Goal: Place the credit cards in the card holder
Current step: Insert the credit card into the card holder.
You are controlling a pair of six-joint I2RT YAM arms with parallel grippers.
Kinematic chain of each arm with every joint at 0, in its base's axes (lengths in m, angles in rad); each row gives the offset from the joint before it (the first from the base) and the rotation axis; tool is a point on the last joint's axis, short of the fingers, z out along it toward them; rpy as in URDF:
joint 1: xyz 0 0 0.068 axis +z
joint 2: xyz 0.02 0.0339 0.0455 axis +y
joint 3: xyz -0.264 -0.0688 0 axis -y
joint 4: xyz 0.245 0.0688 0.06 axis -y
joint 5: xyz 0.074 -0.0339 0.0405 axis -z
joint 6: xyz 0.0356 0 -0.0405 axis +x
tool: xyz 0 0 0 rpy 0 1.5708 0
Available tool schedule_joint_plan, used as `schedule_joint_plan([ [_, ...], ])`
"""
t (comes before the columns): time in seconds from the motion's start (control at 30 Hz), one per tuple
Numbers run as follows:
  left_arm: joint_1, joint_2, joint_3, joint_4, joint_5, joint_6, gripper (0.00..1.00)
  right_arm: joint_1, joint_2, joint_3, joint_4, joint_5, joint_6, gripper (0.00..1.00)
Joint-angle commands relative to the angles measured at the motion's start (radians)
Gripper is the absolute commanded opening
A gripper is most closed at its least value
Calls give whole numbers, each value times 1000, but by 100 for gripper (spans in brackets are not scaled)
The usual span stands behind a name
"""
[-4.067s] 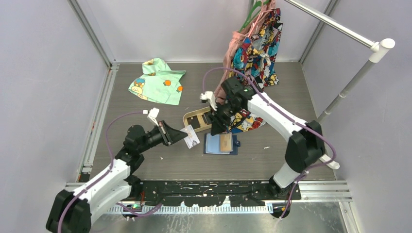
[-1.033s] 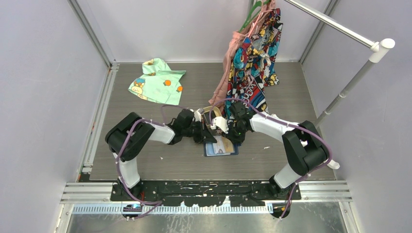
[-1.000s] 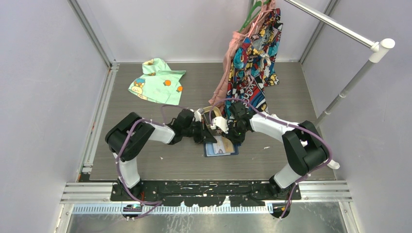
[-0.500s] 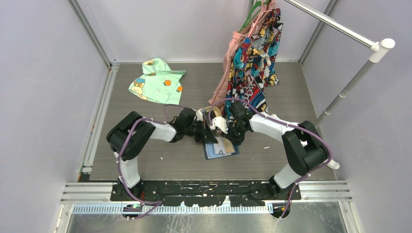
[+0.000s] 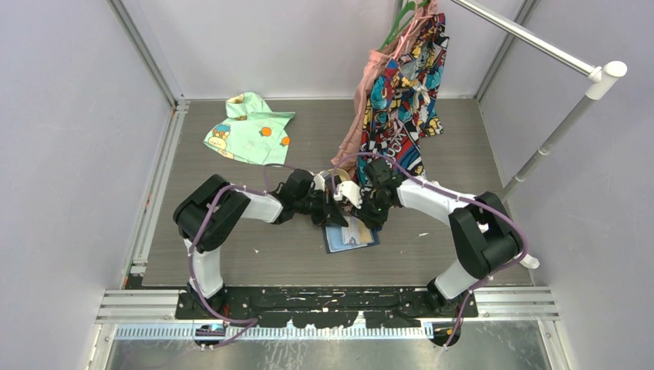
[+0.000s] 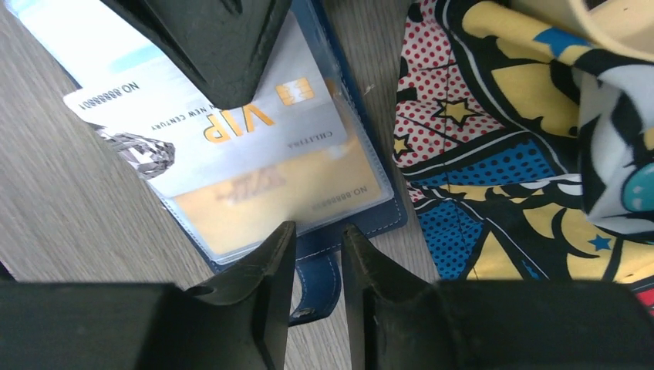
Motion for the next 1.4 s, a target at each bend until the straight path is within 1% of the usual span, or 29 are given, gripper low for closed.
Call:
schedule_joint_plan([
  [0.0, -3, 35, -8, -81, -18, -19, 3, -16, -76, 65, -47, -119, 37, 35],
  [0.1, -4, 43, -4, -89, -17, -19, 5, -10, -114, 75, -104, -227, 23, 35],
  [0.2, -4, 55, -1, -88, -12, -24, 6, 27, -119, 97, -139, -310, 28, 32],
  [0.4, -3, 69, -1, -87, -7, -32, 7, 152, -94, 145, -142, -379, 73, 22],
  [0.47, -4, 71, 0, -86, -6, -35, 7, 204, -83, 142, -110, -340, 97, 20],
  [0.6, -4, 75, -2, -84, -4, -39, 8, 290, -46, 117, -6, -164, 166, 17],
  [0.7, -4, 78, -3, -84, -2, -39, 8, 321, -11, 111, 30, -52, 172, 17],
  [0.8, -4, 83, -1, -83, 0, -41, 8, 332, 5, 96, 62, 21, 167, 17],
  [1.07, -4, 86, 2, -87, 7, -39, 10, 357, 35, 56, 91, 127, 125, 17],
  [1.2, -4, 80, 0, -89, 1, -39, 11, 358, 9, 24, 93, 153, 103, 17],
  [1.37, -4, 77, 3, -100, -1, -35, 16, 357, -33, -11, 89, 175, 89, 17],
])
